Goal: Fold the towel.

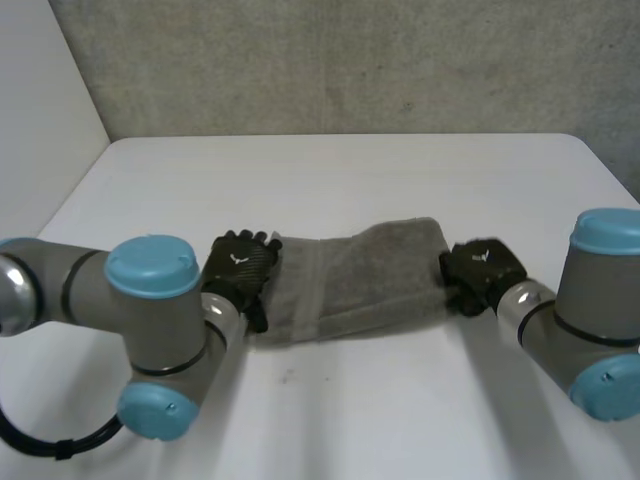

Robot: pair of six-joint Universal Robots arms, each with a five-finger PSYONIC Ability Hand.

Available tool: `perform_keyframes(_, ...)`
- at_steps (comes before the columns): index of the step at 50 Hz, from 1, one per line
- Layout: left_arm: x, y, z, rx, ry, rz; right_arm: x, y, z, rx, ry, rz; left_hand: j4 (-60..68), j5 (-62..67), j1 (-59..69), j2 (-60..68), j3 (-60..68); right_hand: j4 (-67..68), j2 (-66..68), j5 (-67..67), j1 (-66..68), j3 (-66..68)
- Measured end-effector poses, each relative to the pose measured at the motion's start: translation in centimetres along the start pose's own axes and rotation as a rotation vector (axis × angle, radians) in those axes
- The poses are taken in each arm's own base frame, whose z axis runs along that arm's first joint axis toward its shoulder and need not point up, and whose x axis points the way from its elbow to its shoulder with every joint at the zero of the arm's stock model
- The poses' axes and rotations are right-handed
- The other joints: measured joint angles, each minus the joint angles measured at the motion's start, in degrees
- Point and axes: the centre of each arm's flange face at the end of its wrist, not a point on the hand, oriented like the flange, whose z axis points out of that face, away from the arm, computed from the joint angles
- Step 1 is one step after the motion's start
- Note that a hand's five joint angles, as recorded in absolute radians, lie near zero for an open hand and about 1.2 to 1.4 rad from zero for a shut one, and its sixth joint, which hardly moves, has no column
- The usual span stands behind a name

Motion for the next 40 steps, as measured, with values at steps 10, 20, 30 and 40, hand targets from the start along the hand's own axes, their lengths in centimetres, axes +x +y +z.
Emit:
perform_keyframes(10, -1.9, -2.6, -4.6, 0.058, -0.032, -0.027, -3.5, -10.4, -0.5, 0.338, -0.019, -0.201, 0.0, 0.0, 0.0, 0.0, 0.0, 0.0, 0.0, 2.2, 1.2, 0.0)
perform_keyframes(20, -4.4, -3.6, -7.5, 0.095, -0.104, -0.05, -16.3, -9.9, -1.9, 0.413, -0.335, -0.343, 0.0, 0.0, 0.0, 0.0, 0.0, 0.1, 0.0, 2.5, 1.6, 0.0)
perform_keyframes(30, -6.0, -3.9, -7.6, 0.108, -0.148, -0.06, -19.7, -7.1, -2.5, 0.368, -0.443, -0.376, -0.1, 0.0, 0.0, 0.0, 0.0, -3.3, -2.7, 0.0, -0.5, -3.1)
perform_keyframes(40, -5.3, -7.2, -5.5, 0.241, -0.126, -0.128, -9.9, -13.0, -1.7, 0.387, -0.318, 0.224, -0.1, 0.0, 0.0, 0.0, 0.0, -55.1, -54.4, -50.9, -40.4, -55.7)
